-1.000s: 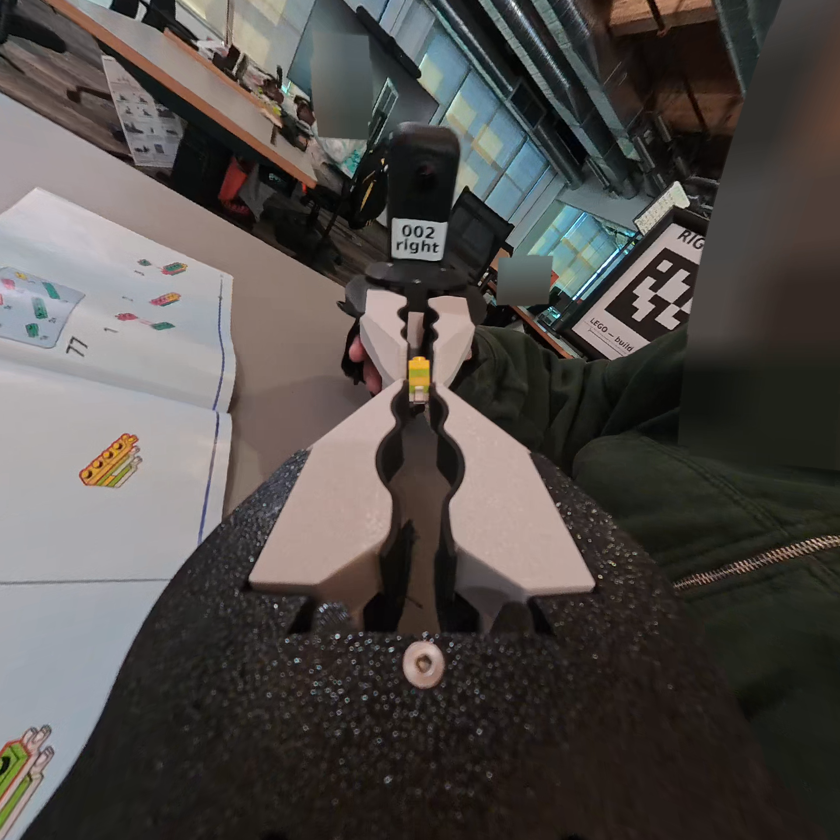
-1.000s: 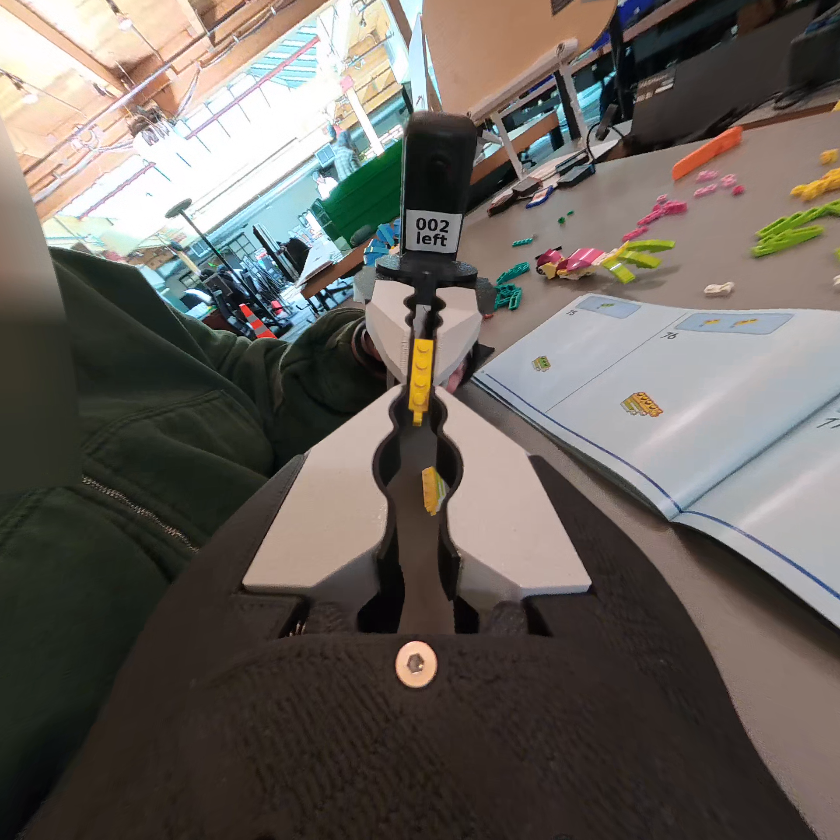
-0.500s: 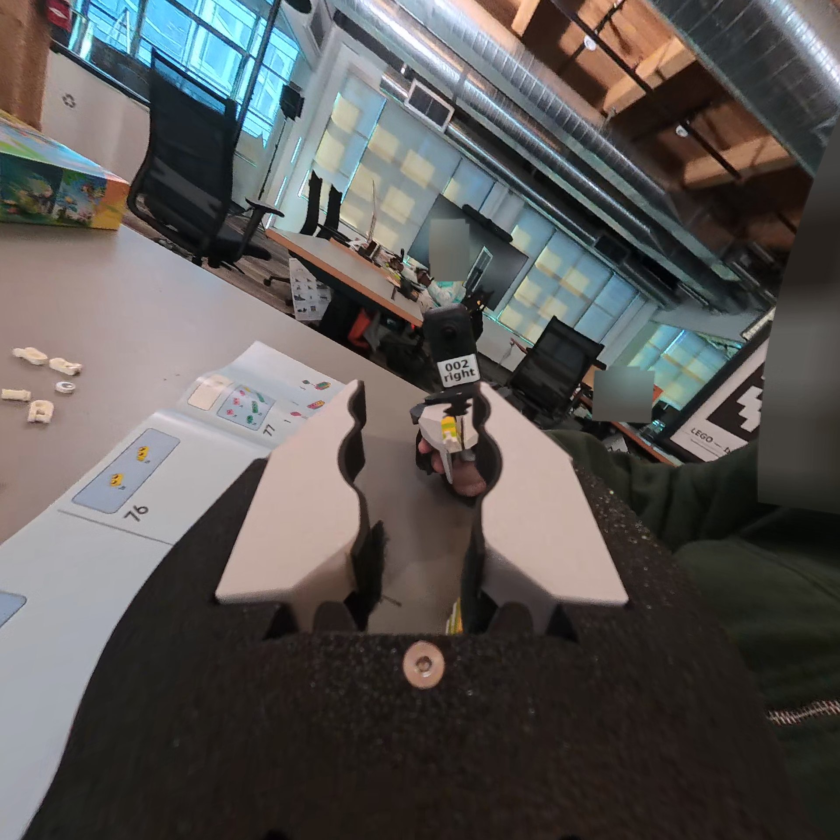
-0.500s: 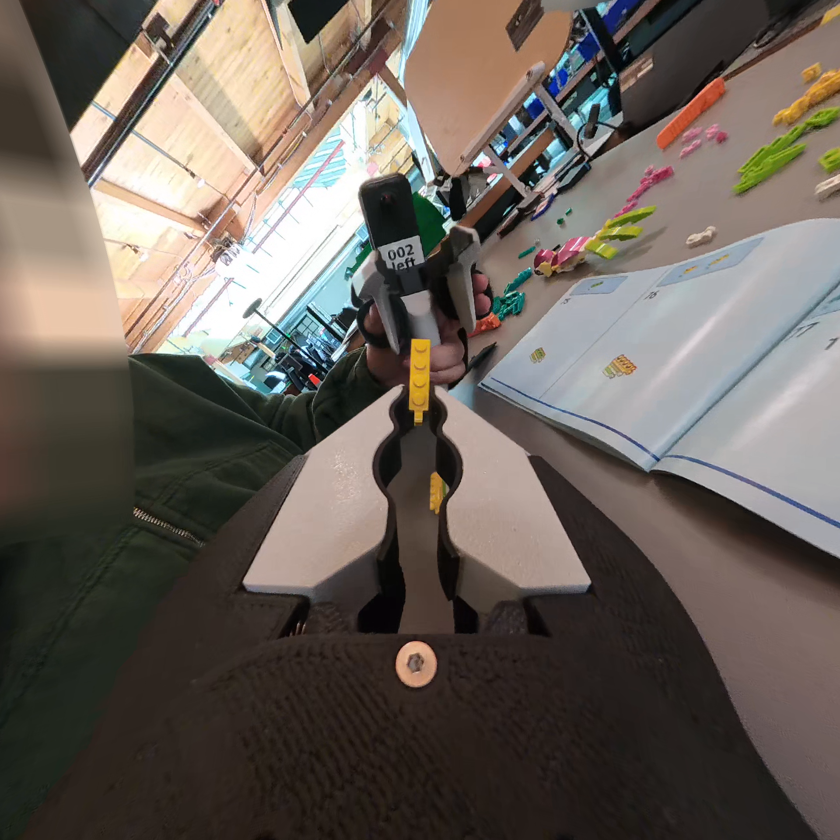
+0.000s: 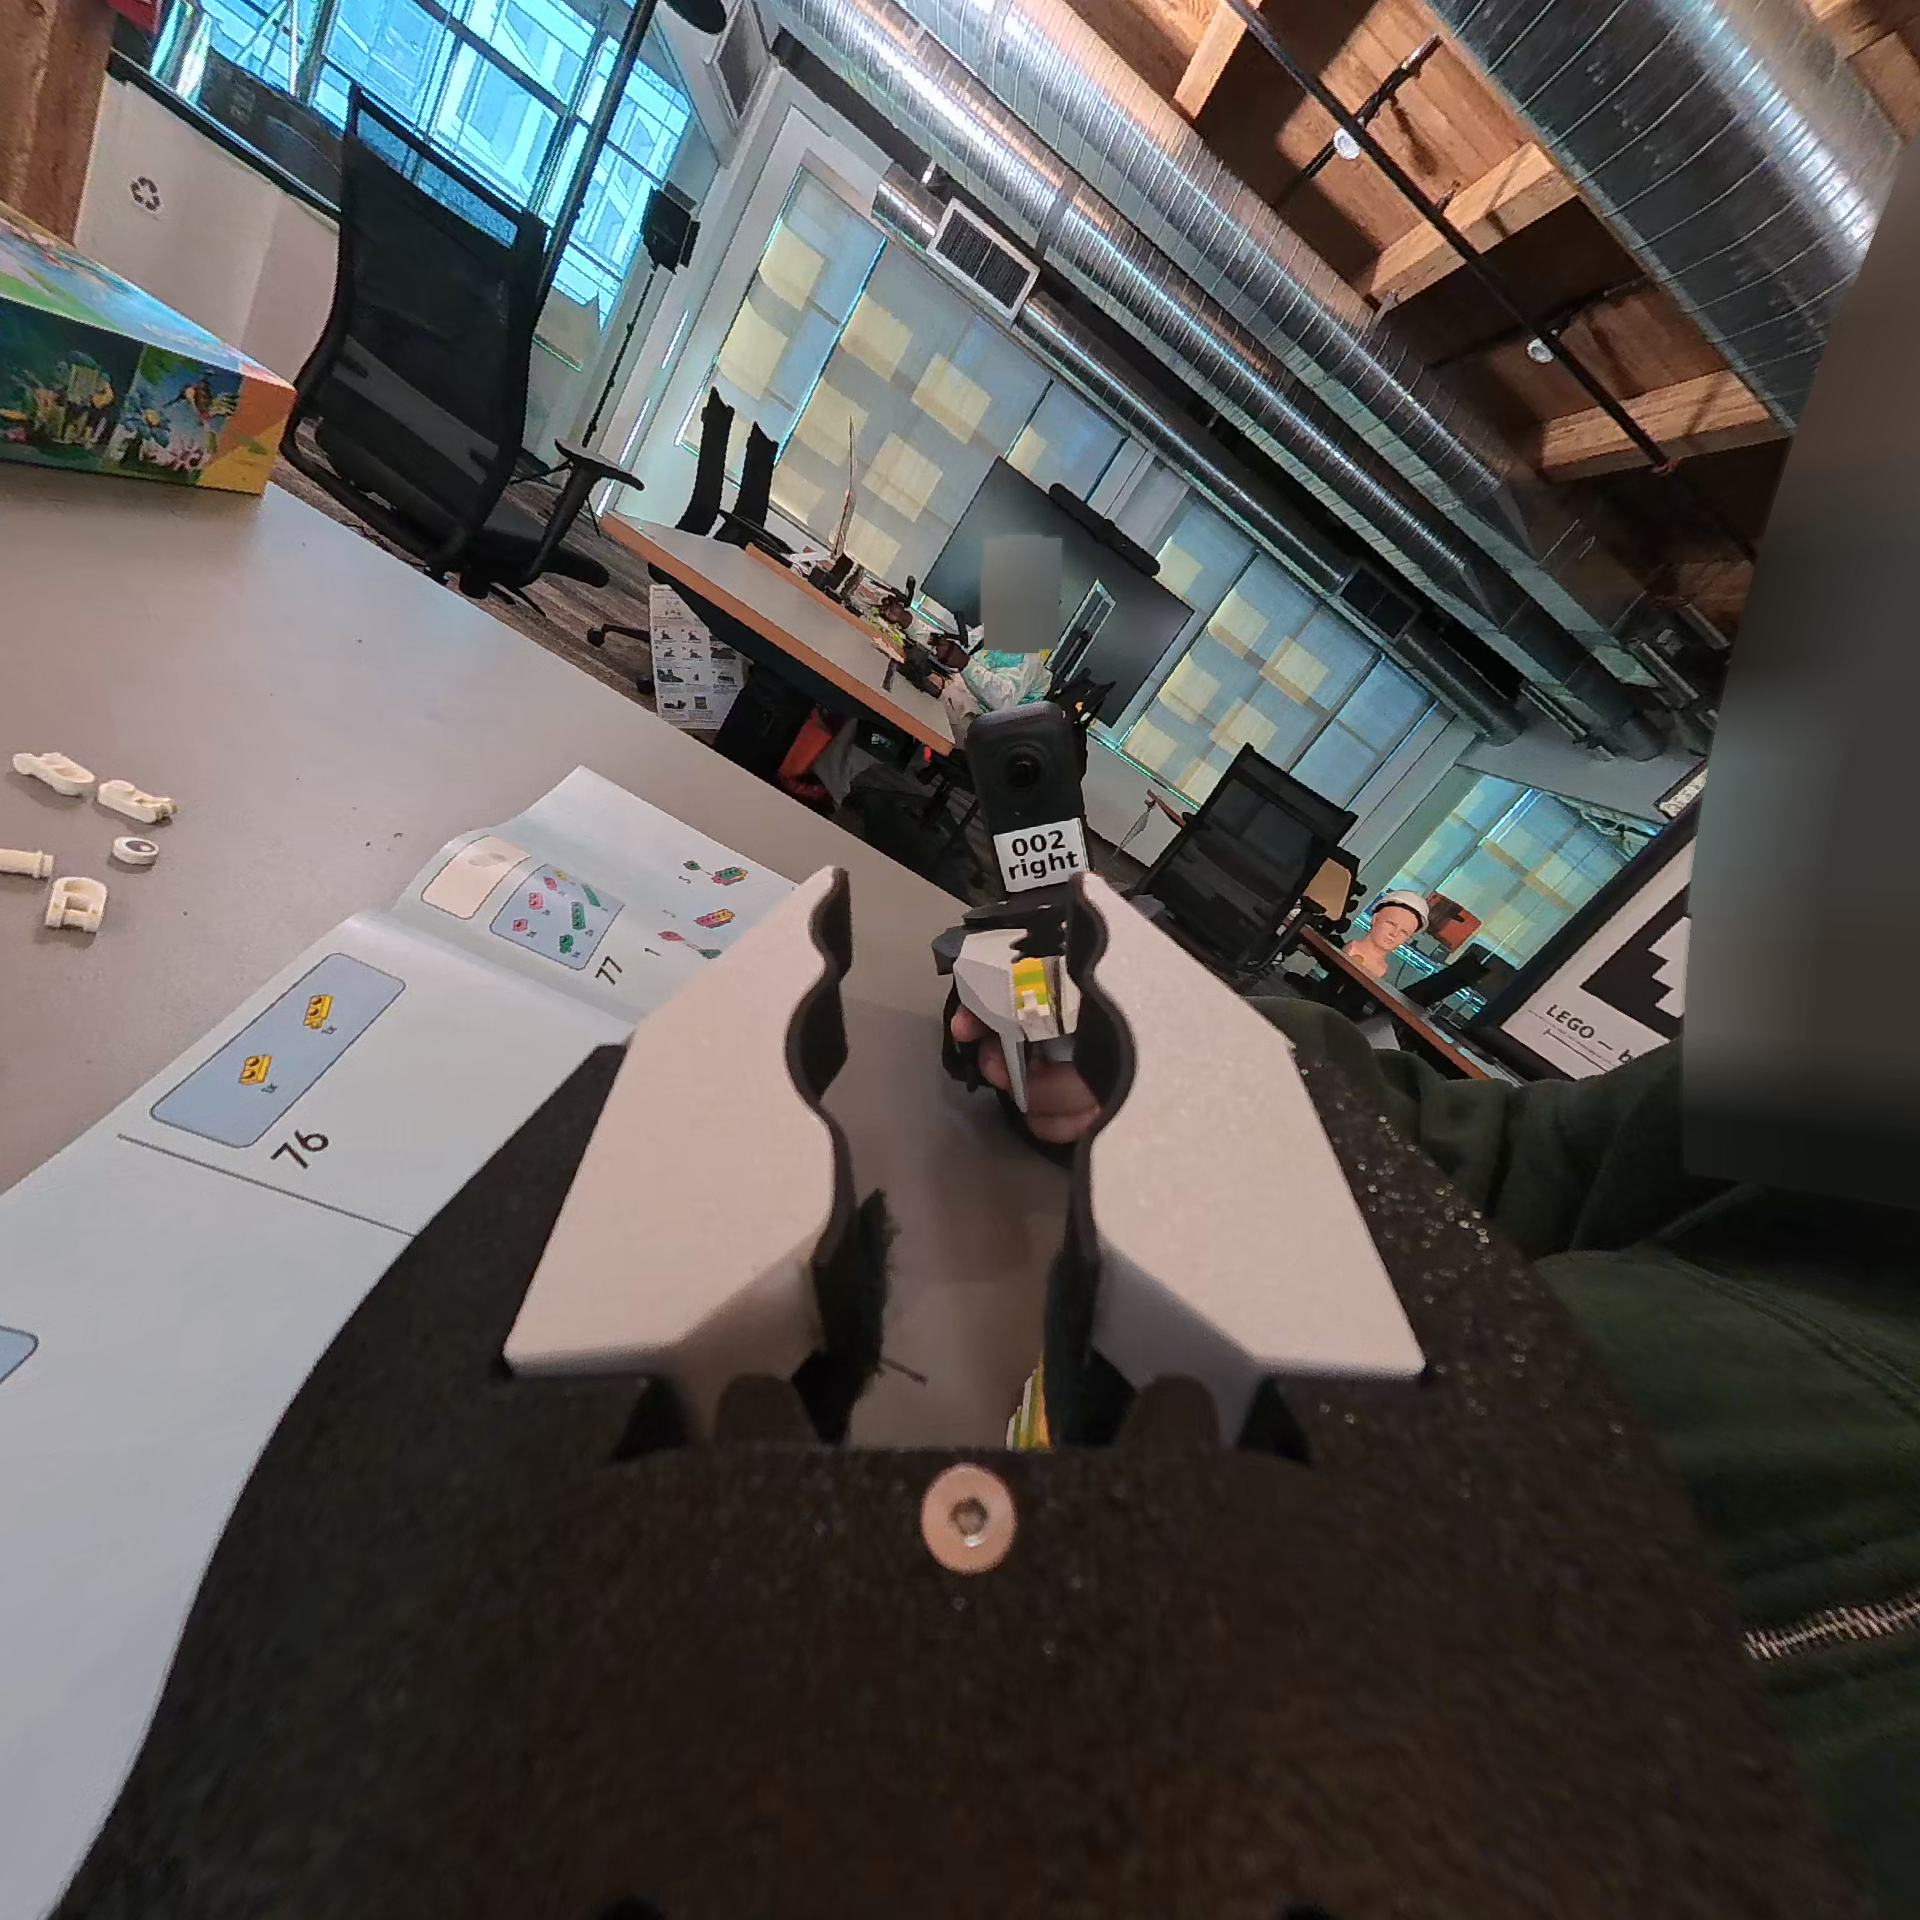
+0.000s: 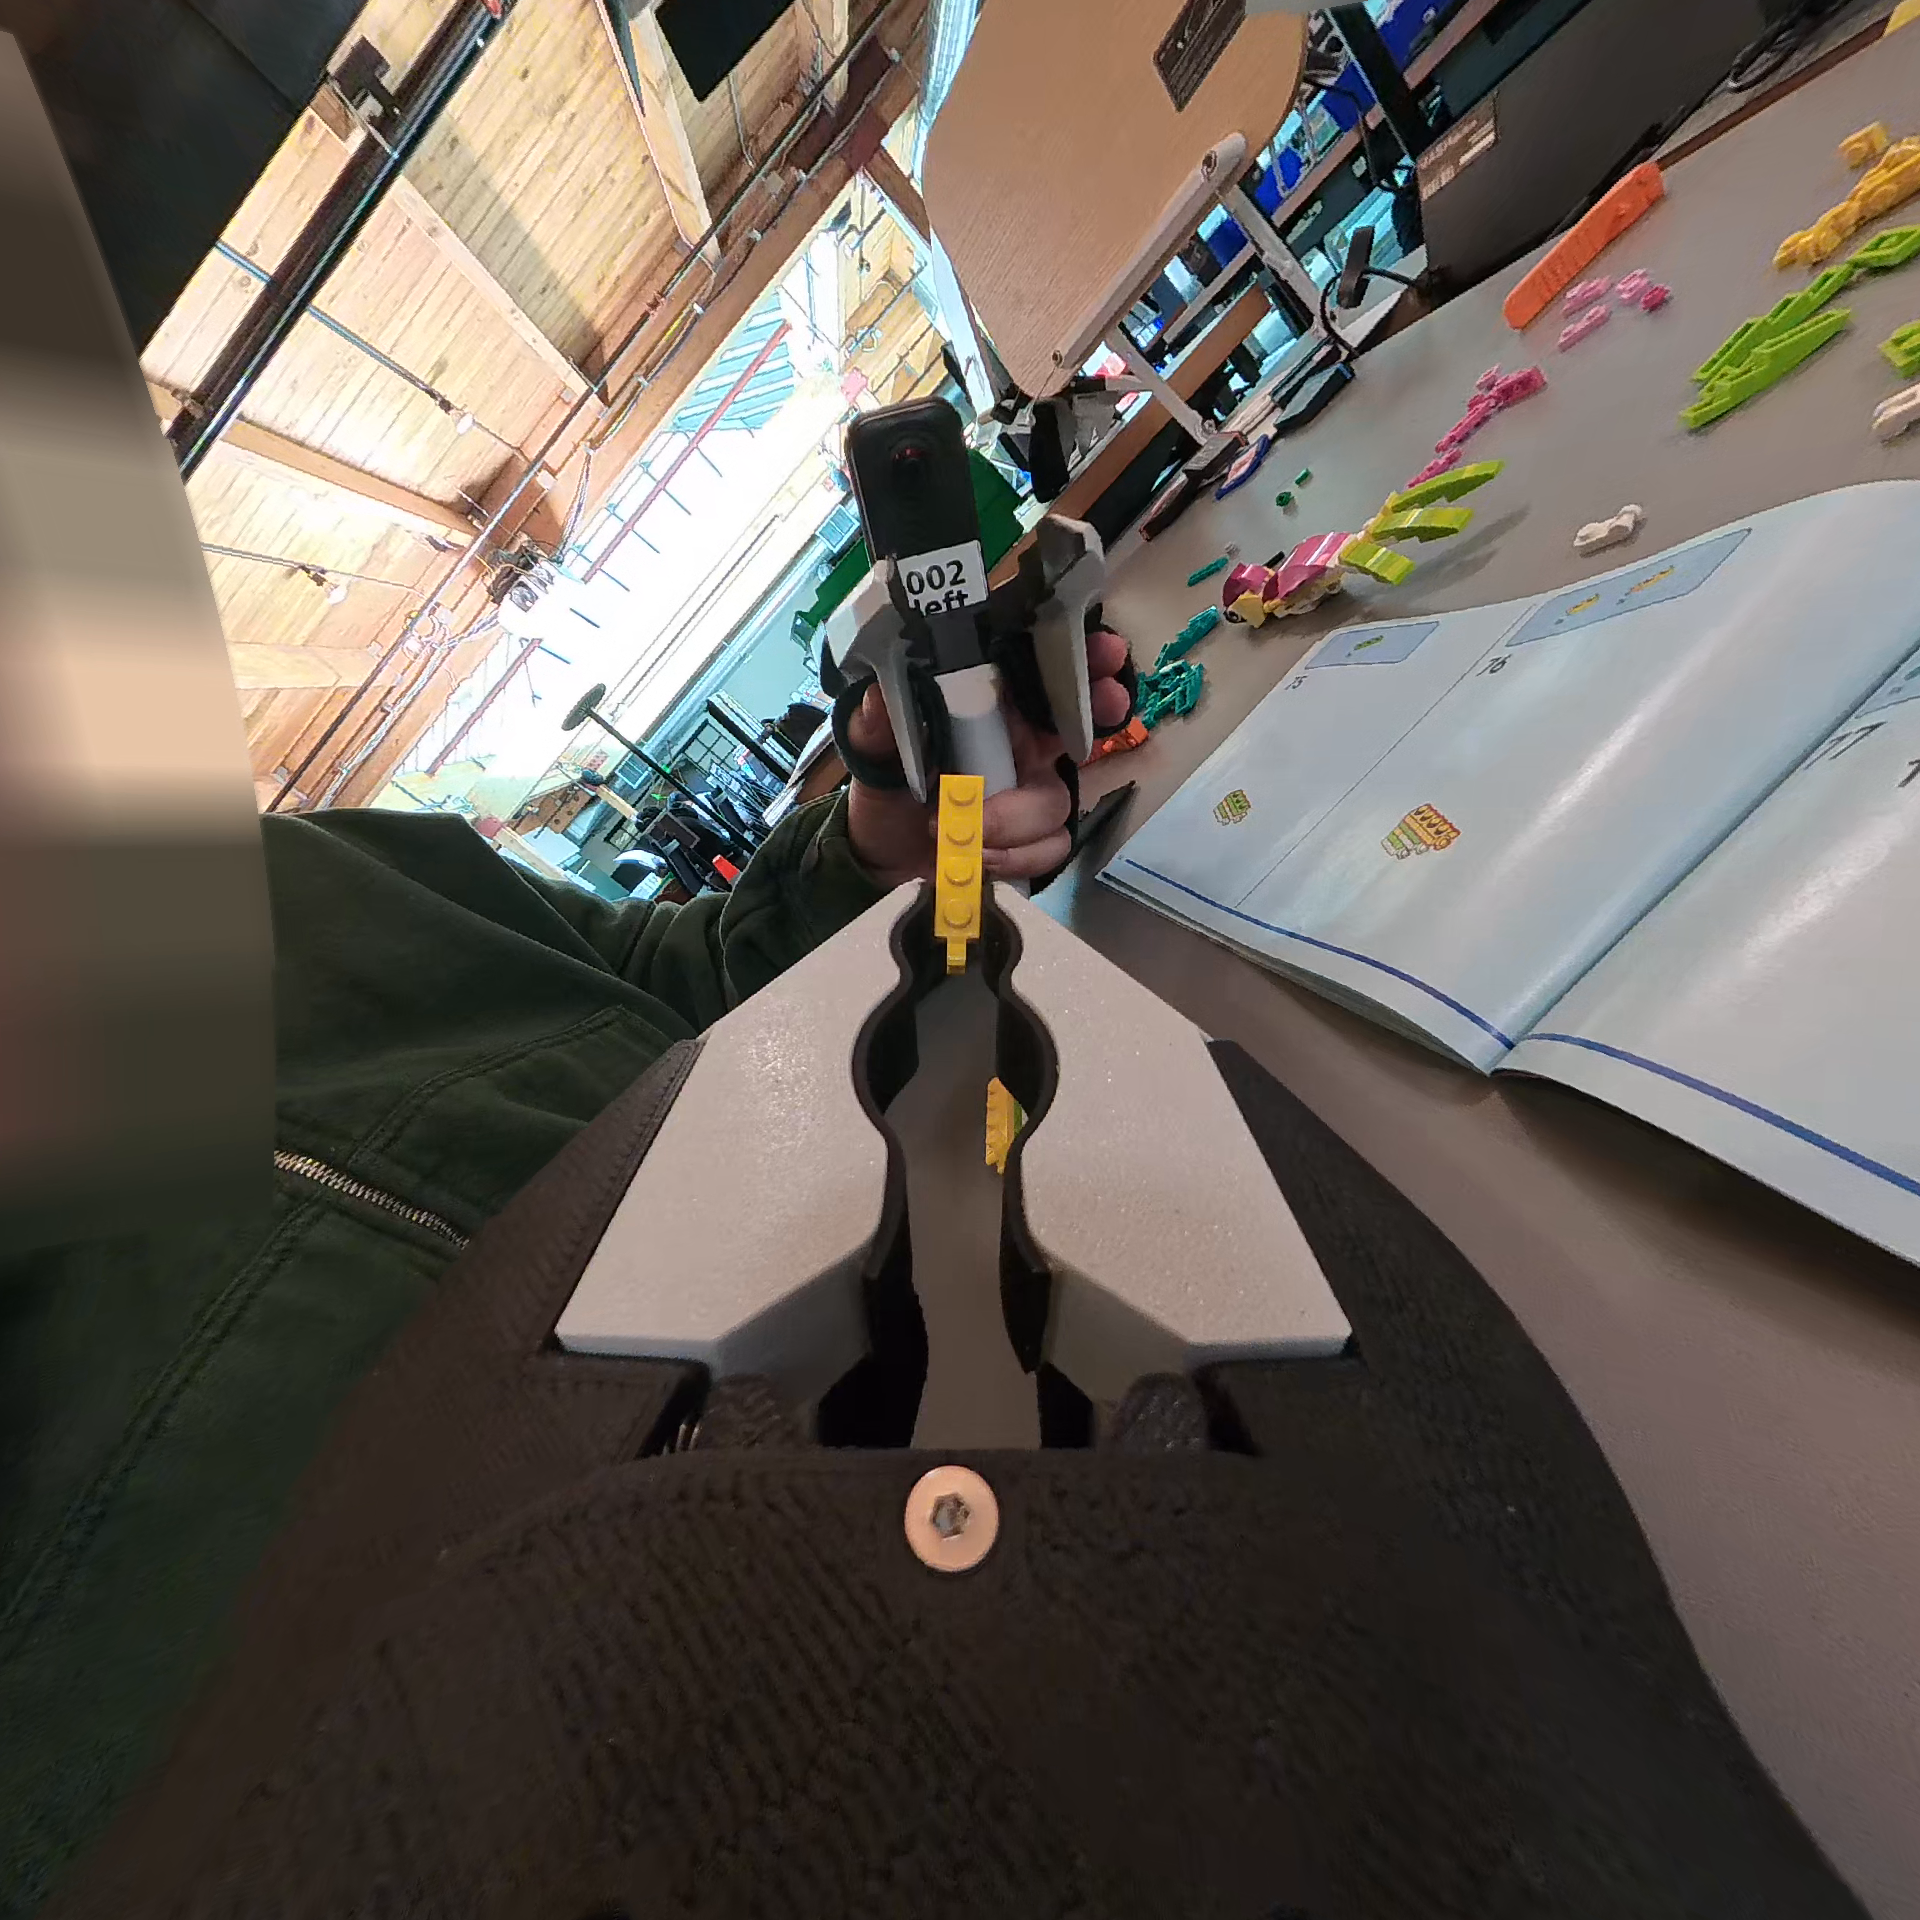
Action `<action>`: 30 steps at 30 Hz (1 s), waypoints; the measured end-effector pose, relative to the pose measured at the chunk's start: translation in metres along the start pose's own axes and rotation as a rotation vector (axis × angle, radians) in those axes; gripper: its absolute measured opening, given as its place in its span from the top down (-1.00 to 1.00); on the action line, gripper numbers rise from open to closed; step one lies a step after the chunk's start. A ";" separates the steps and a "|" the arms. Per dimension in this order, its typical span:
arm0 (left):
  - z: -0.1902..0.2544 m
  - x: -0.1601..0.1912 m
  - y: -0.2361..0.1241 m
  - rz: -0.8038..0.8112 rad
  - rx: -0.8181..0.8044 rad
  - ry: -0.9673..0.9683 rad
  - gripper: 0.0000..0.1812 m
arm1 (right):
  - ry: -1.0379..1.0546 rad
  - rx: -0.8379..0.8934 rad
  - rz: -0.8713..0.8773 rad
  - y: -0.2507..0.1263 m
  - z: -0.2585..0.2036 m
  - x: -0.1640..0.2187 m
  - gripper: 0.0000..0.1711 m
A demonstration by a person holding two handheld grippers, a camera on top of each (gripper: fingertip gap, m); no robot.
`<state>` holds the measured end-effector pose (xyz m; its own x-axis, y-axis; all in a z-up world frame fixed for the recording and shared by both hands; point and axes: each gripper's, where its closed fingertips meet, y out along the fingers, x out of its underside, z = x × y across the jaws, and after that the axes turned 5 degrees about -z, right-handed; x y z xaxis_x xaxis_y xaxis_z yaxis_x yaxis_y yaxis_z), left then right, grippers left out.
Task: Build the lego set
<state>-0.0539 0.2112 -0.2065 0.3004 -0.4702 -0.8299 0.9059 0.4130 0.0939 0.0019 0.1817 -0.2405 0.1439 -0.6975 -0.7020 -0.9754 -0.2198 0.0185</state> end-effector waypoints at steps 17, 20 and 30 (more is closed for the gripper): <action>0.034 0.044 0.022 -0.244 0.185 -0.003 0.92 | -0.065 0.006 0.015 0.001 -0.004 -0.002 0.94; 0.034 0.045 0.023 -0.242 0.180 -0.006 0.99 | -0.095 0.008 0.000 0.003 -0.006 0.000 0.93; 0.033 0.041 0.021 -0.230 0.180 -0.016 0.90 | -0.168 0.017 -0.007 0.004 -0.011 0.000 0.94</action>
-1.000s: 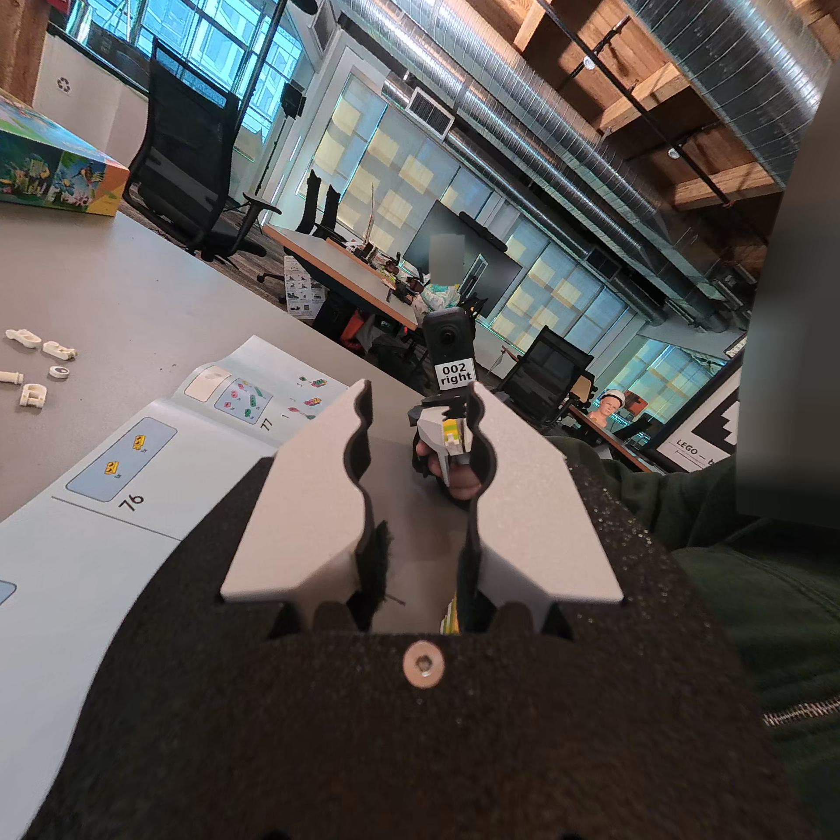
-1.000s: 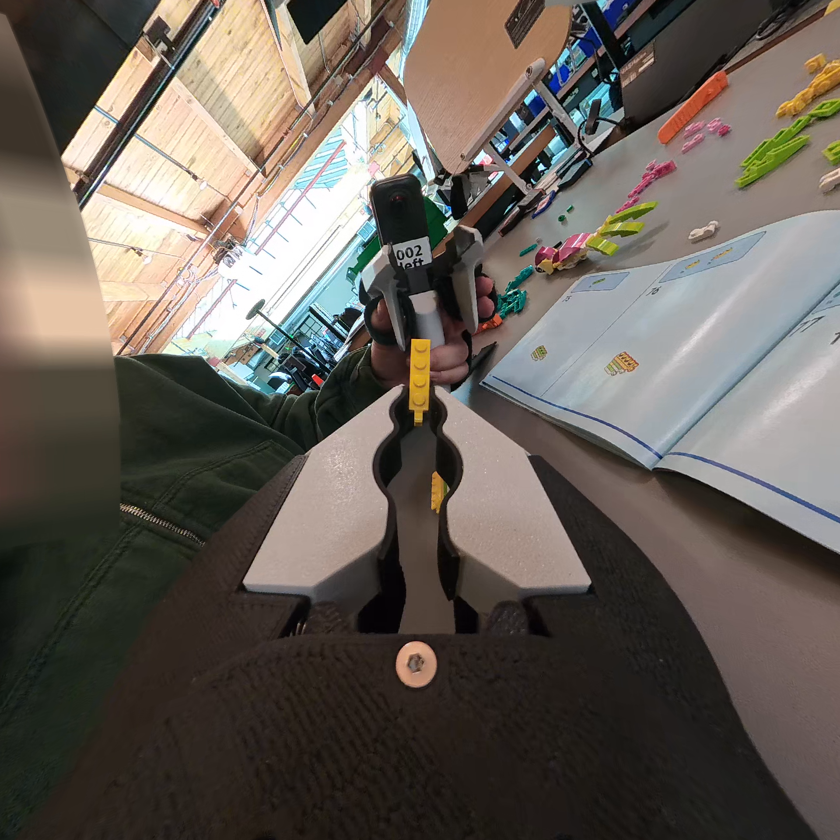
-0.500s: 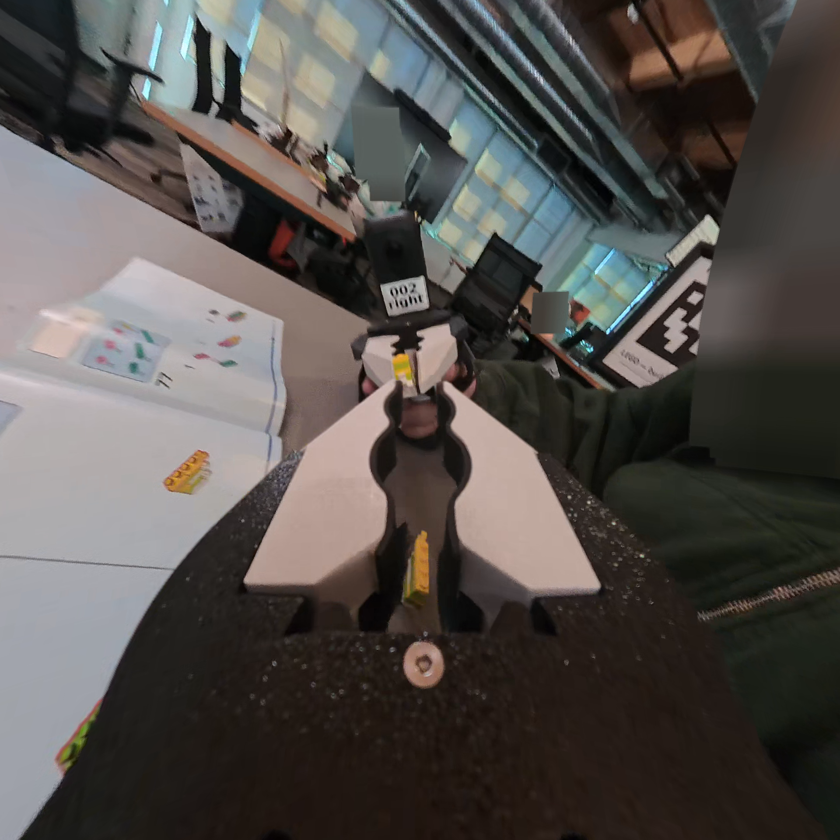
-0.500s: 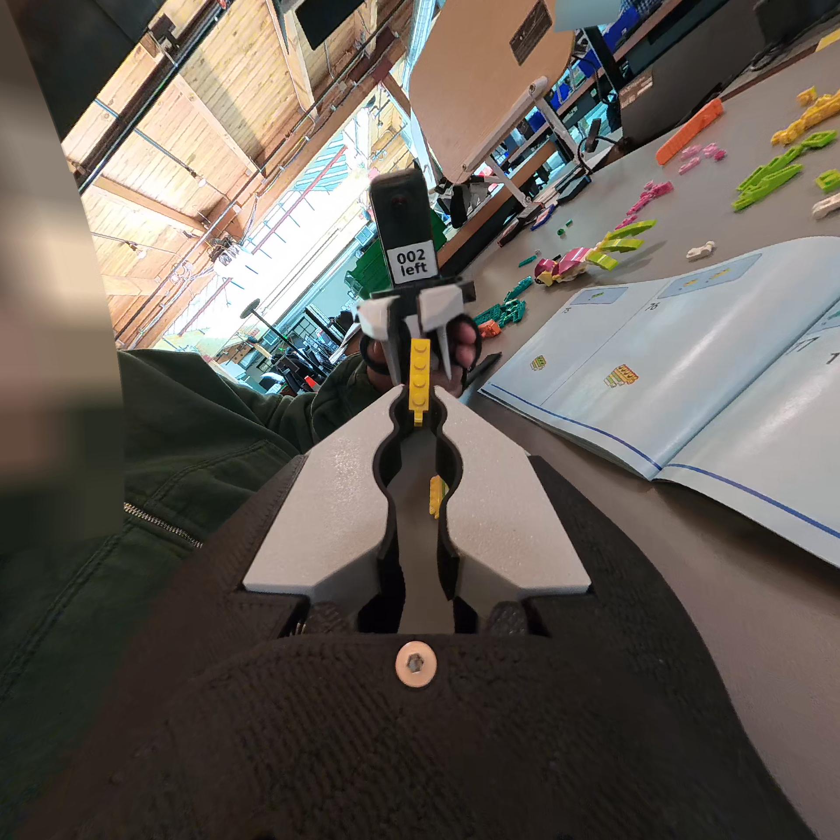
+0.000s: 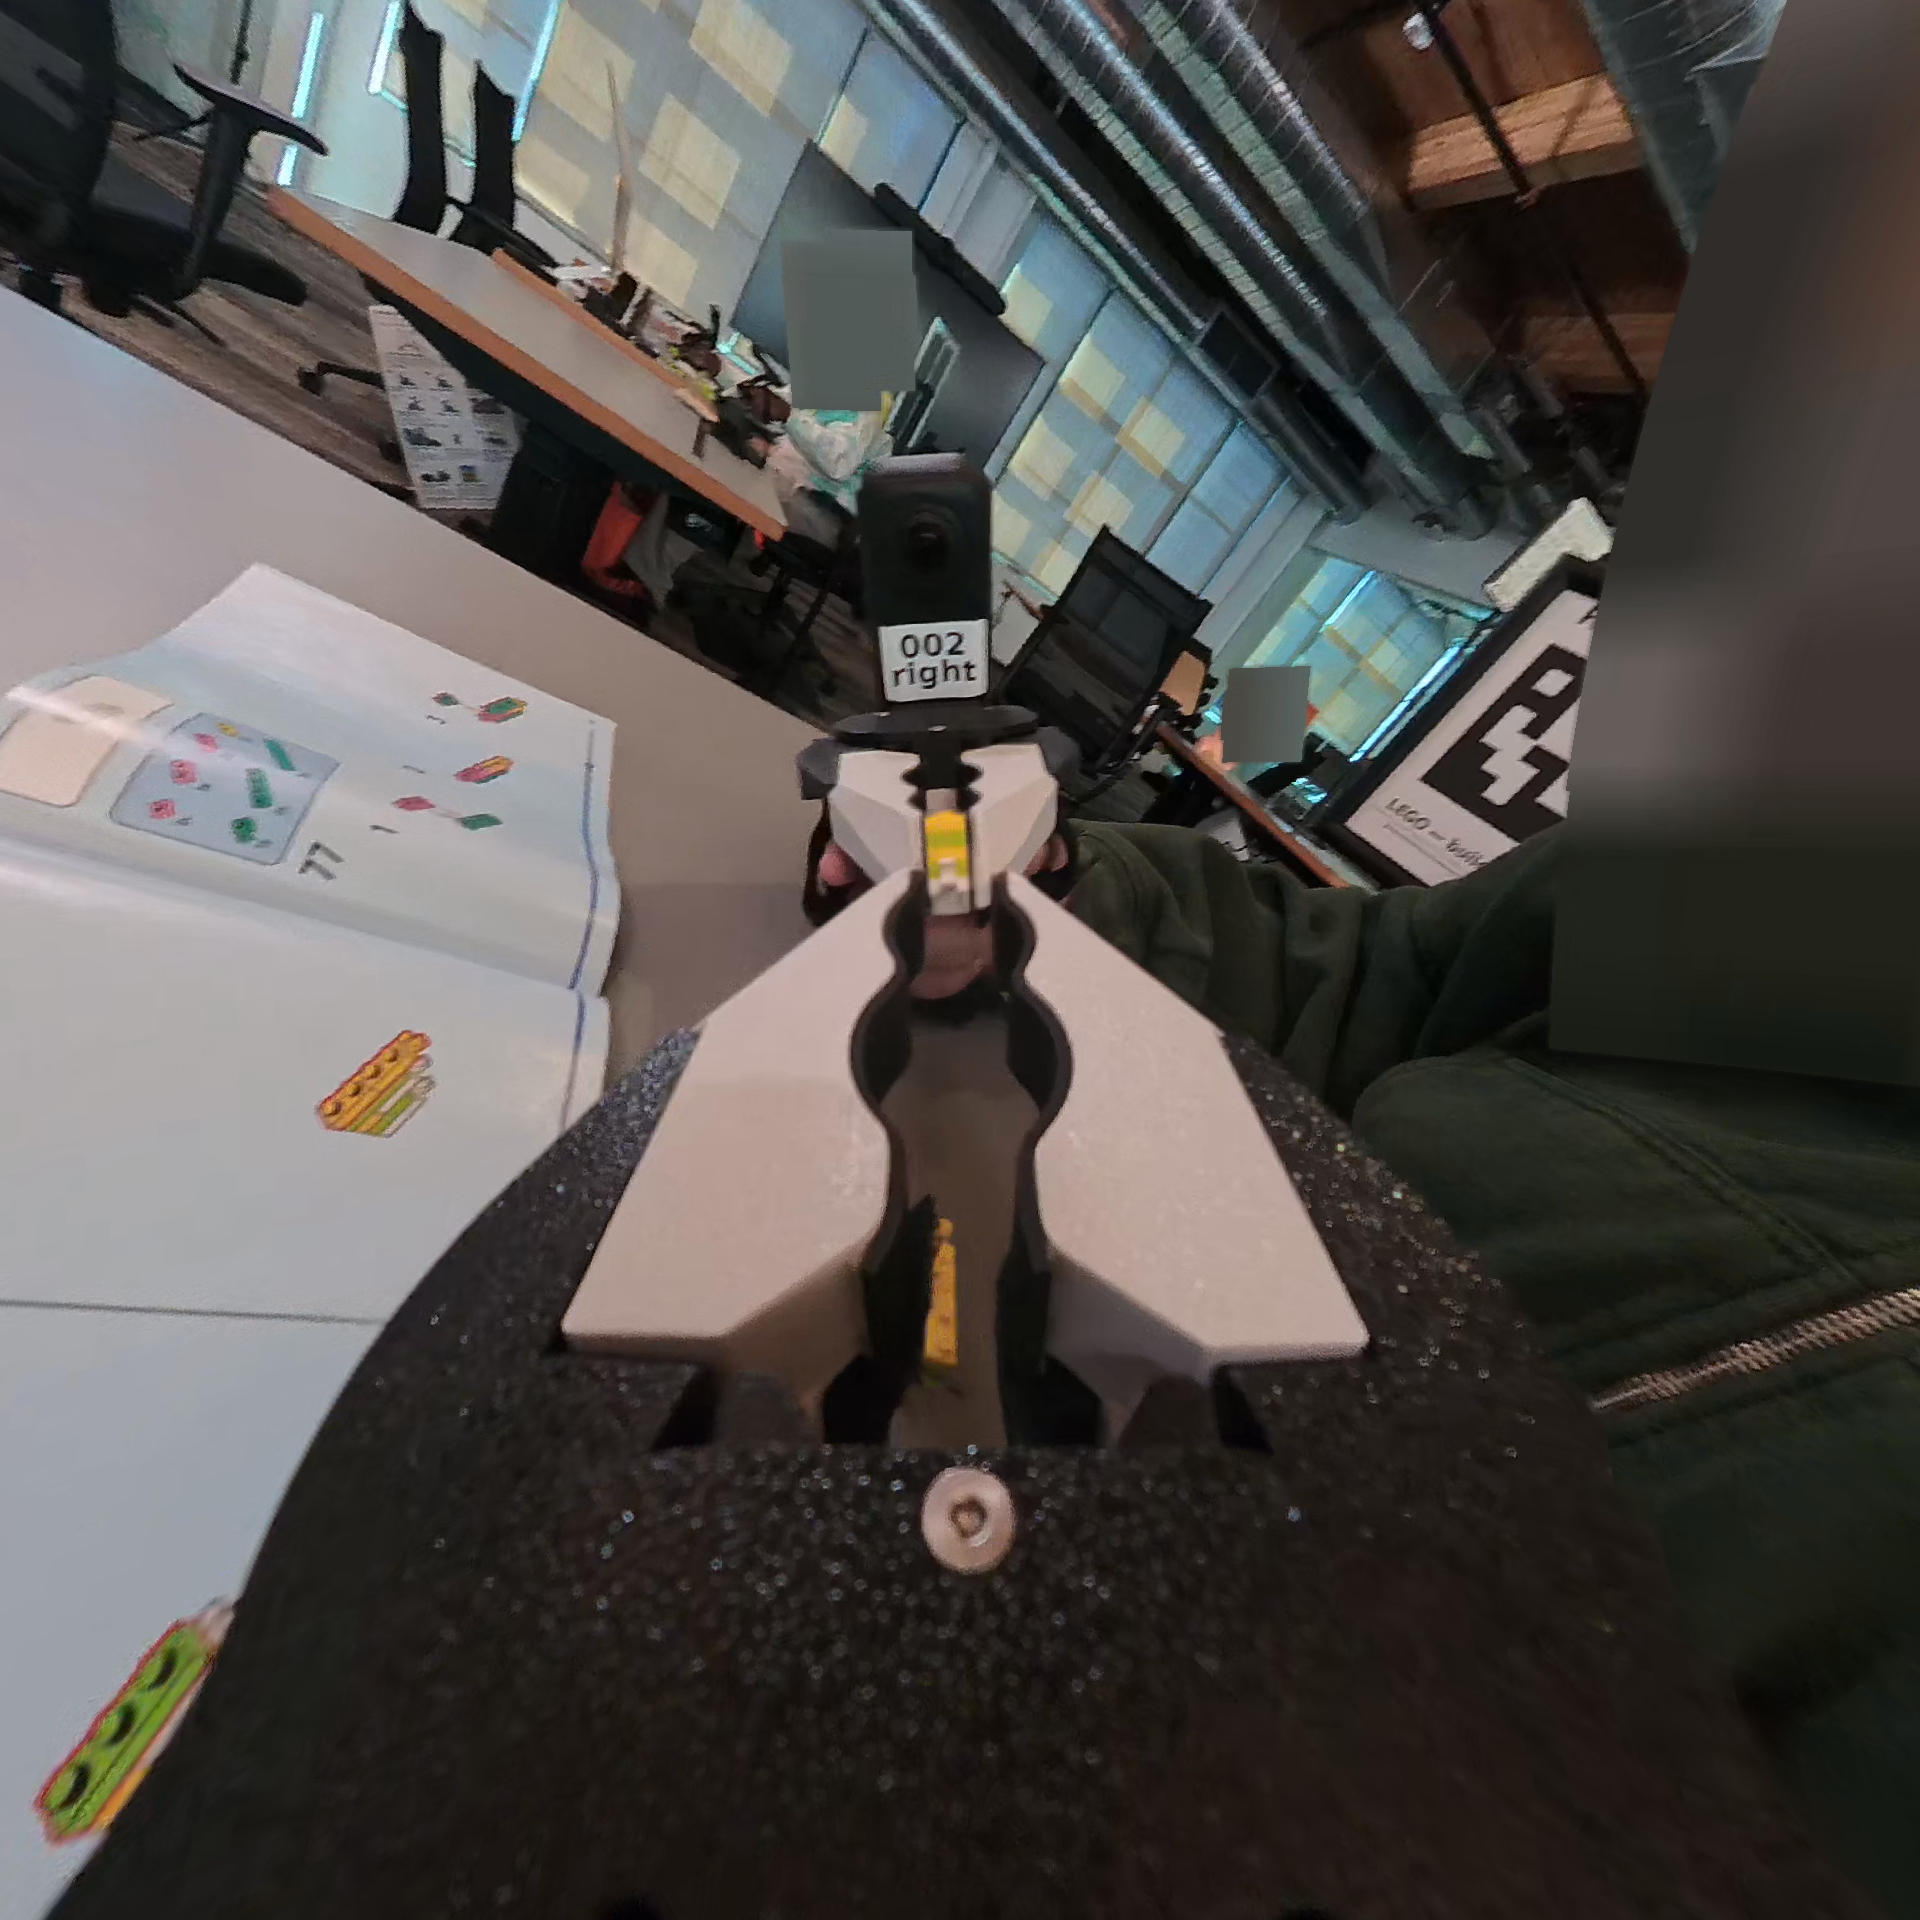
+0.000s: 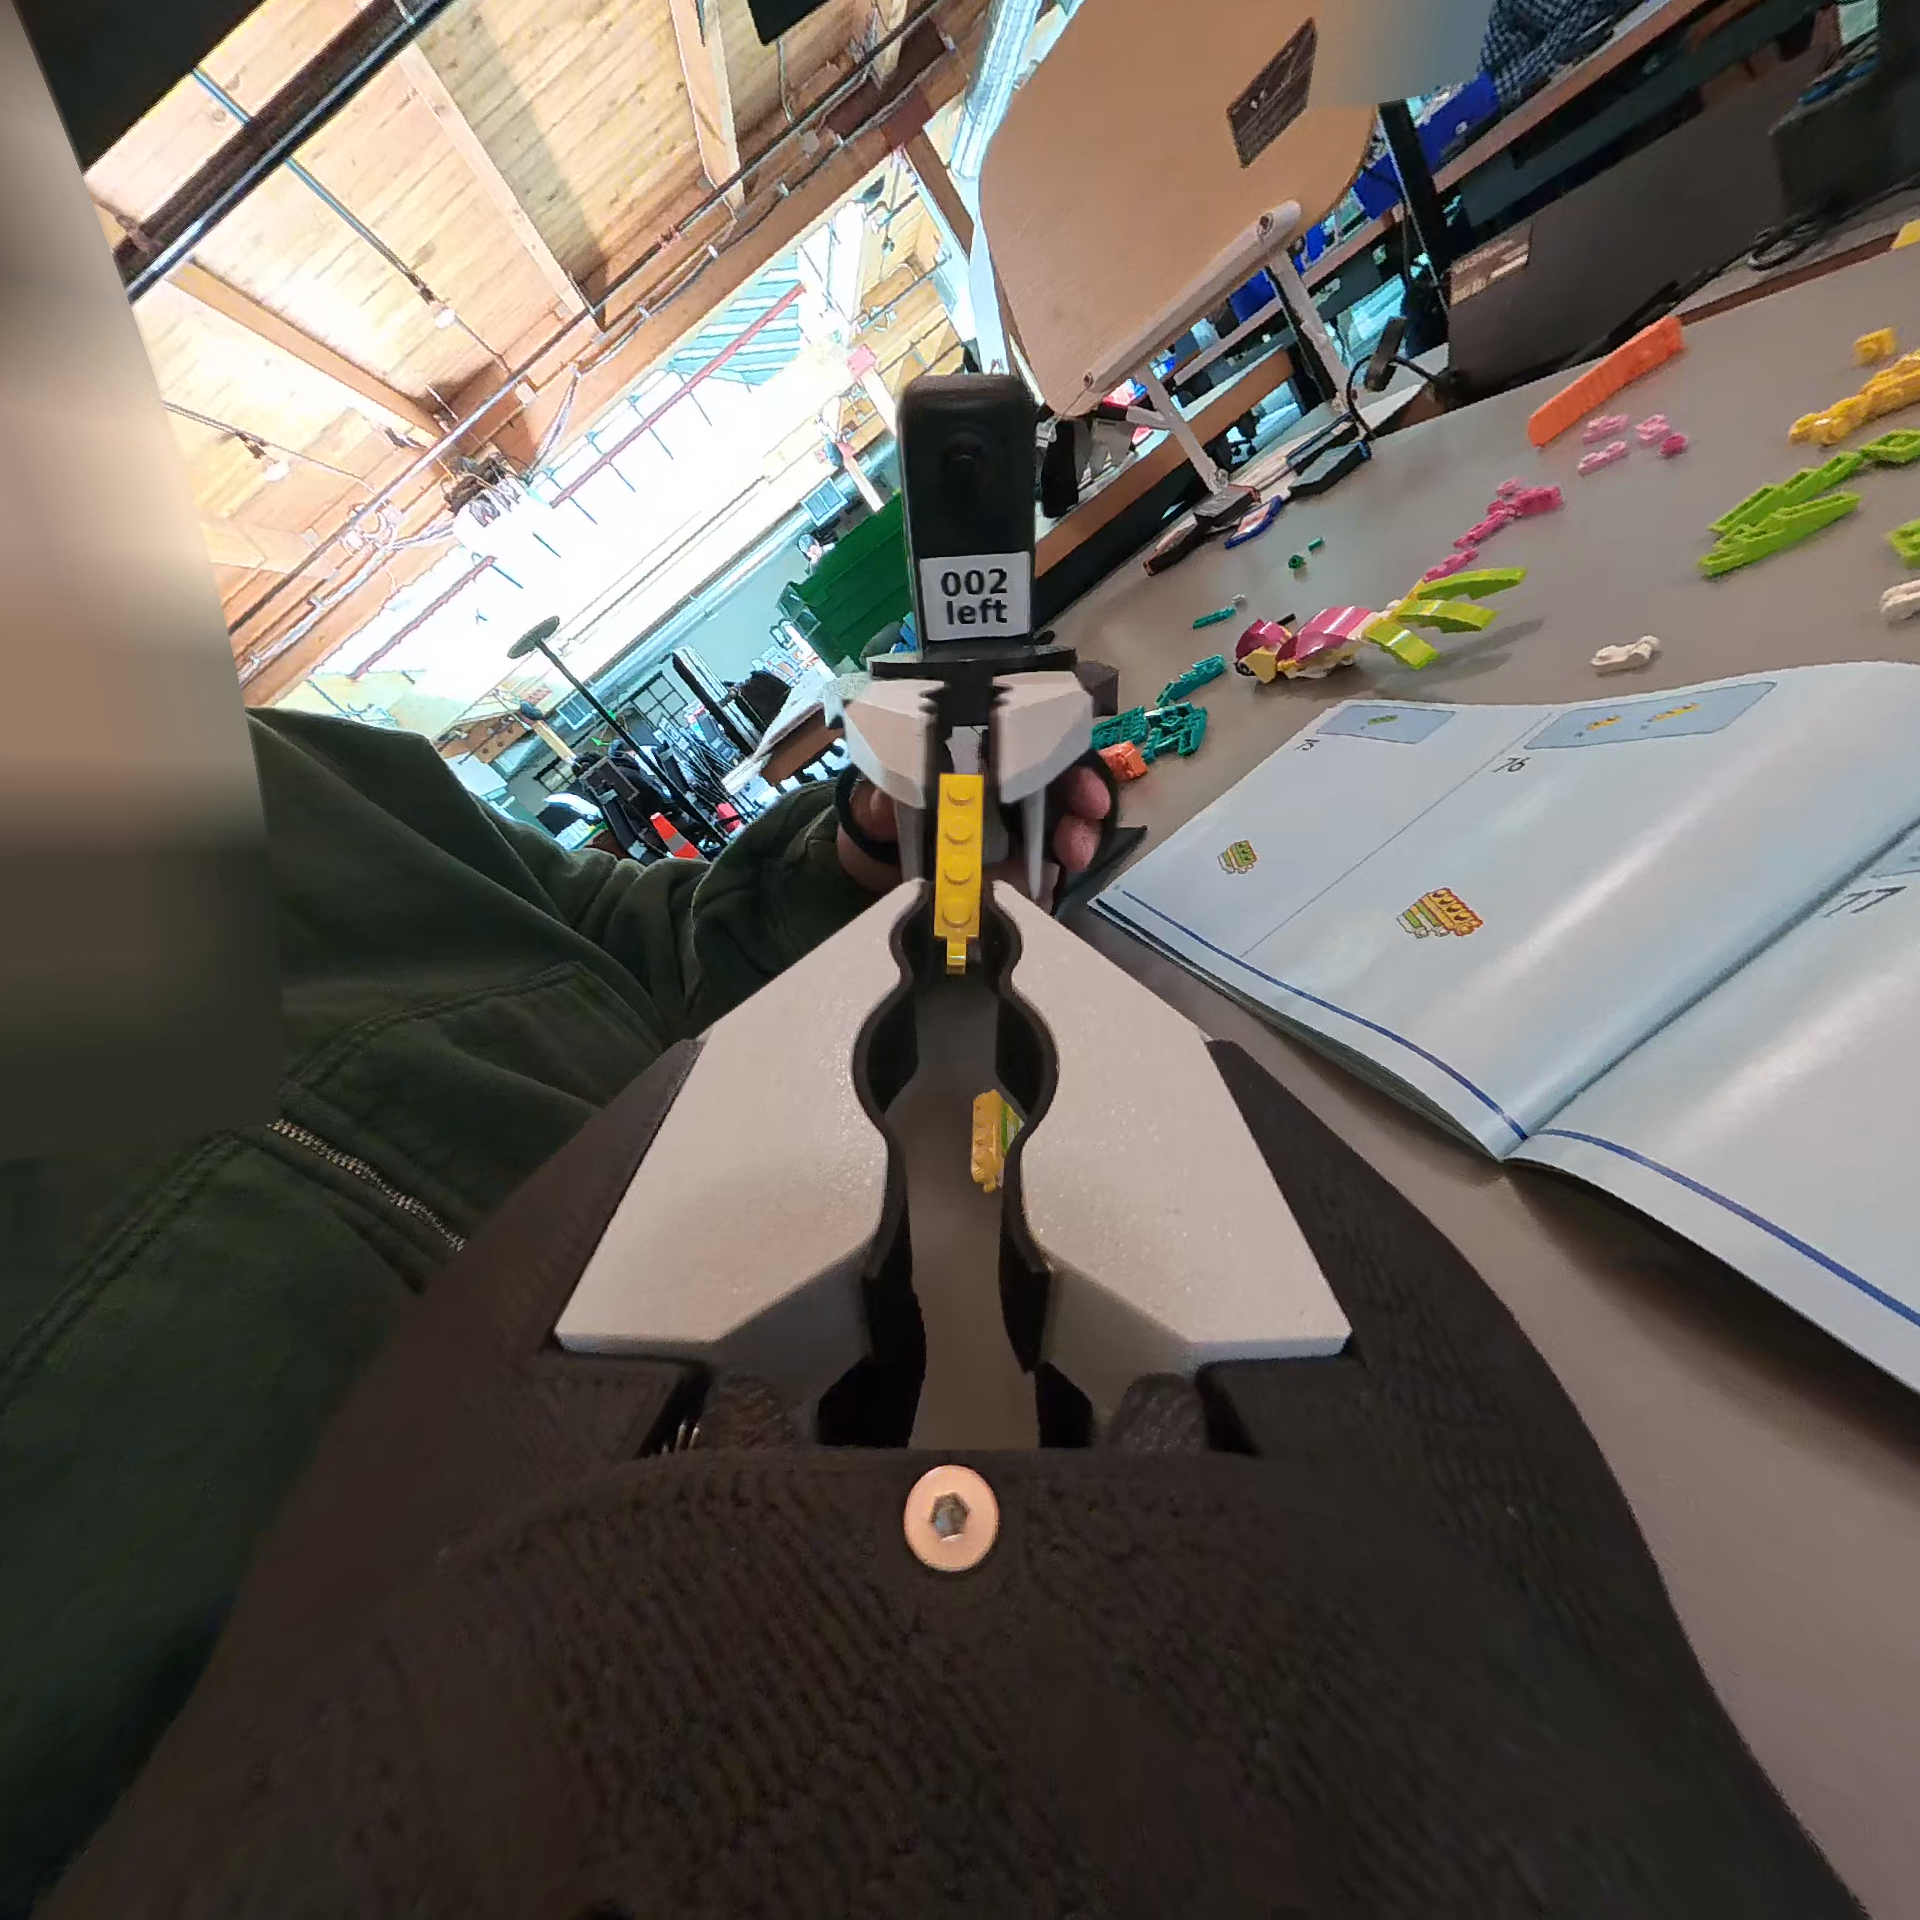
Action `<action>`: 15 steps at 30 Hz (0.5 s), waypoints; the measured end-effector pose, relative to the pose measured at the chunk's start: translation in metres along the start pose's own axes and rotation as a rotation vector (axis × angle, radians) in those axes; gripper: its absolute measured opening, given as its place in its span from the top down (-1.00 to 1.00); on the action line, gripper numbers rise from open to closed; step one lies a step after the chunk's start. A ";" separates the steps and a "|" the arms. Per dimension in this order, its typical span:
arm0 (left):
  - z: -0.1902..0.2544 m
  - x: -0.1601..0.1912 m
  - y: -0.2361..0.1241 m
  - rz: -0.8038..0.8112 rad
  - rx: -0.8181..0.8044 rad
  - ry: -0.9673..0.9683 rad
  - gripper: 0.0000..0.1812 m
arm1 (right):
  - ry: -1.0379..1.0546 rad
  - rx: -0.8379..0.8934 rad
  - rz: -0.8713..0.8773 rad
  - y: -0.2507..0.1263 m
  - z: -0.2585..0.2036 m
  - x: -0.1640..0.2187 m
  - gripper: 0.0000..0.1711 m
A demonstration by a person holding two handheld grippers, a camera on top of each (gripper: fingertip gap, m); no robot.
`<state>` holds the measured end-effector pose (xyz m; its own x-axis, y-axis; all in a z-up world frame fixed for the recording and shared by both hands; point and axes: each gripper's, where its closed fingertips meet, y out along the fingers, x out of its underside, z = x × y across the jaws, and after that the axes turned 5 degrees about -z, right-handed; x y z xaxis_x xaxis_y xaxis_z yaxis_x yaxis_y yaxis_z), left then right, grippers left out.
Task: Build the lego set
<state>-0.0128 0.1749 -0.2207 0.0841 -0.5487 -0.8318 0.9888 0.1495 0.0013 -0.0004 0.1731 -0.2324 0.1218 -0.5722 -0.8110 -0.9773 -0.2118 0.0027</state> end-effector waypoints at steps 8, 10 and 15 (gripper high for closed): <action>0.001 0.005 0.003 -0.026 -0.015 0.043 0.99 | -0.041 0.009 -0.034 0.003 -0.003 0.004 0.93; 0.002 0.005 0.003 -0.032 -0.010 0.035 0.99 | -0.049 0.011 -0.038 0.003 -0.003 0.004 0.93; 0.002 0.006 0.004 -0.023 0.020 -0.013 0.96 | -0.055 0.011 -0.042 0.003 -0.004 0.004 0.93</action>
